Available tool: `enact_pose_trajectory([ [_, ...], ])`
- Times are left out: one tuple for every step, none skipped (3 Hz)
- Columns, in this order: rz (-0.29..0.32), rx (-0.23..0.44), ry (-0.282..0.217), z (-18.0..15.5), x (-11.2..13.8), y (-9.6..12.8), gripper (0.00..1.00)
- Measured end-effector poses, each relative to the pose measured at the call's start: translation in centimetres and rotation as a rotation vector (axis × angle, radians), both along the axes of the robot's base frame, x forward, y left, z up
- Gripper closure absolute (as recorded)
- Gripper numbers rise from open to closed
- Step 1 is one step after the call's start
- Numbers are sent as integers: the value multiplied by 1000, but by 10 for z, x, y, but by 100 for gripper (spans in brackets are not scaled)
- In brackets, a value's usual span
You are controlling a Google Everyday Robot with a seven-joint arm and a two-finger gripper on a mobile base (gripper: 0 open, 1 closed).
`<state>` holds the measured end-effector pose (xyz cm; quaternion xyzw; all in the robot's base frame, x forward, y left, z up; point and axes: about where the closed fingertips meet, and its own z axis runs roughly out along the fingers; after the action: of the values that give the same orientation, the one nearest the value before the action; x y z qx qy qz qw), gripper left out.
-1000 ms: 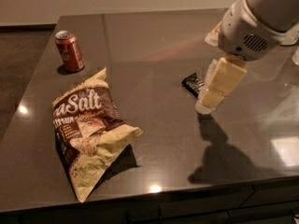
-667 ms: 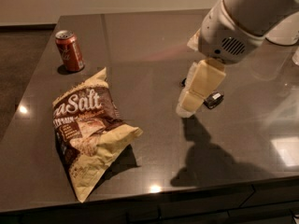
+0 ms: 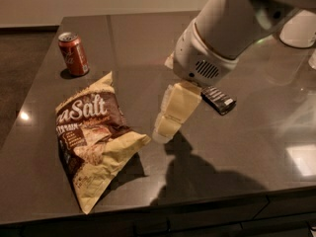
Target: Move brown chip bag near rxbar chocolate
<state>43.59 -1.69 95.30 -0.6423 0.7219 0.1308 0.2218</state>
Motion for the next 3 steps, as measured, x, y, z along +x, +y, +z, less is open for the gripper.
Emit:
enact_pose_trajectory([
  [62, 32, -12, -13, -11, 28, 0],
  [125, 55, -41, -26, -19, 55, 0],
  [167, 65, -64, -38, -24, 73, 0],
])
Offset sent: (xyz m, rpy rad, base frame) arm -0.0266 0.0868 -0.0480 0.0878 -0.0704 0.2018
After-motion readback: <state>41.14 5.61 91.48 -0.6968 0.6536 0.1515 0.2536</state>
